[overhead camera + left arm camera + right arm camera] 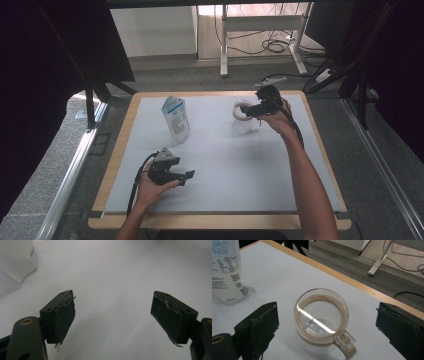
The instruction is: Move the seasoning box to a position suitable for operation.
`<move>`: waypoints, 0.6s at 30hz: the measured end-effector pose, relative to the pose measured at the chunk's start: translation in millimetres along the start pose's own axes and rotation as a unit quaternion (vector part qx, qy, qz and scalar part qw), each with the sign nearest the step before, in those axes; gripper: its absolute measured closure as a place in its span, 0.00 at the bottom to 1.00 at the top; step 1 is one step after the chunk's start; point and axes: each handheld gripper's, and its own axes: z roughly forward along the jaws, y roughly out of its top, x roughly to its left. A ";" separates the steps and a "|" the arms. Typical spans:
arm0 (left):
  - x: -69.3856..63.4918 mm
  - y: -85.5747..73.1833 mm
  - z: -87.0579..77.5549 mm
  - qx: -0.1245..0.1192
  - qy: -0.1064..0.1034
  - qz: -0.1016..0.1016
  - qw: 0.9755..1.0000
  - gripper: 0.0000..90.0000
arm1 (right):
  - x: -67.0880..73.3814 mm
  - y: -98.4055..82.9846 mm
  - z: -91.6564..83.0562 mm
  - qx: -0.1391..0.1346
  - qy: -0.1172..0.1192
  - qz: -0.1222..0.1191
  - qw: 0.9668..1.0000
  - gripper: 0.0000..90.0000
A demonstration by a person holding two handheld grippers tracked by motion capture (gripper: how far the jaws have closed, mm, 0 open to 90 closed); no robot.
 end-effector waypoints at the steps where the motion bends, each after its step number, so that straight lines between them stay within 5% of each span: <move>1: 1.4 -0.5 -0.1 0.000 0.002 -0.002 1.000 0.22 | -0.3 -0.2 7.1 0.002 0.003 0.002 1.000 0.06; 11: 6.5 -5.0 0.1 0.003 0.005 -0.013 1.000 0.22 | -1.7 -13.2 65.8 0.060 0.015 0.005 0.998 0.05; 18: 8.2 -6.2 -0.6 0.005 0.008 -0.016 1.000 0.22 | -4.1 -20.0 78.0 0.070 0.027 0.003 0.997 0.08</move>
